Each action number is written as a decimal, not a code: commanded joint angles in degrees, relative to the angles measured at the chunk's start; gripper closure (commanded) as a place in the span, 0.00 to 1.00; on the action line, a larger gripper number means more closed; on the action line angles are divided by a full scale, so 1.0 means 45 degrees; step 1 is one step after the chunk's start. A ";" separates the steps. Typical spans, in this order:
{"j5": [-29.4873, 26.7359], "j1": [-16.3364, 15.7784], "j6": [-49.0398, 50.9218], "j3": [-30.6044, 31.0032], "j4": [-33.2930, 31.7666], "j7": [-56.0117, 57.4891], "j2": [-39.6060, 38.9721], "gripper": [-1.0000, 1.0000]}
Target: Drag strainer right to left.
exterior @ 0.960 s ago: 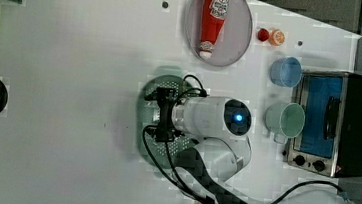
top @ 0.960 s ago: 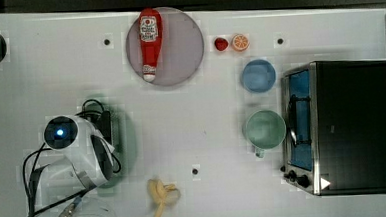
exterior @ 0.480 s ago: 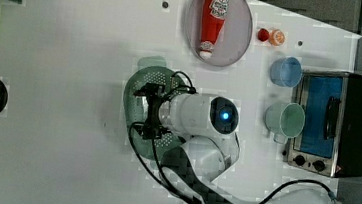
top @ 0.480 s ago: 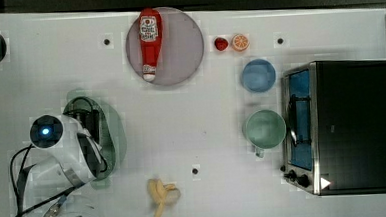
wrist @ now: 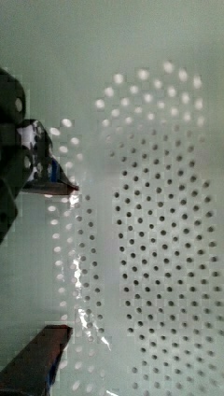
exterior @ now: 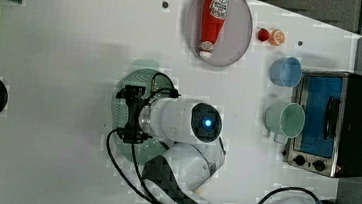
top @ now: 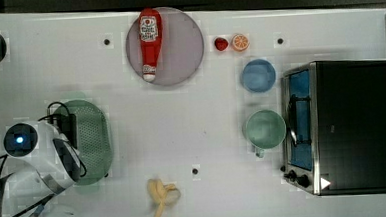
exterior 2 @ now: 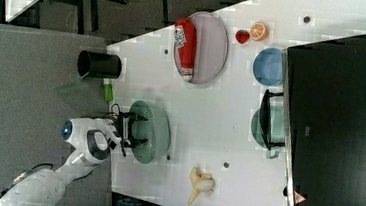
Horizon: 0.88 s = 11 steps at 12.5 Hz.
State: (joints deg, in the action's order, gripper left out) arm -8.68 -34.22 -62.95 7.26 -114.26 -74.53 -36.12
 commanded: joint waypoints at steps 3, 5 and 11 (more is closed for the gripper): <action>0.0024 -0.0348 -0.0010 -0.0037 0.0657 -0.0613 -0.0245 0.00; 0.0062 -0.0338 0.0283 -0.0206 0.0616 -0.0526 0.0061 0.00; 0.0082 -0.0112 0.4315 -0.2442 0.0458 0.4981 0.3991 0.00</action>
State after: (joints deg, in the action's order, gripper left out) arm -8.46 -37.88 -42.52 -1.46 -114.26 -62.61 -25.63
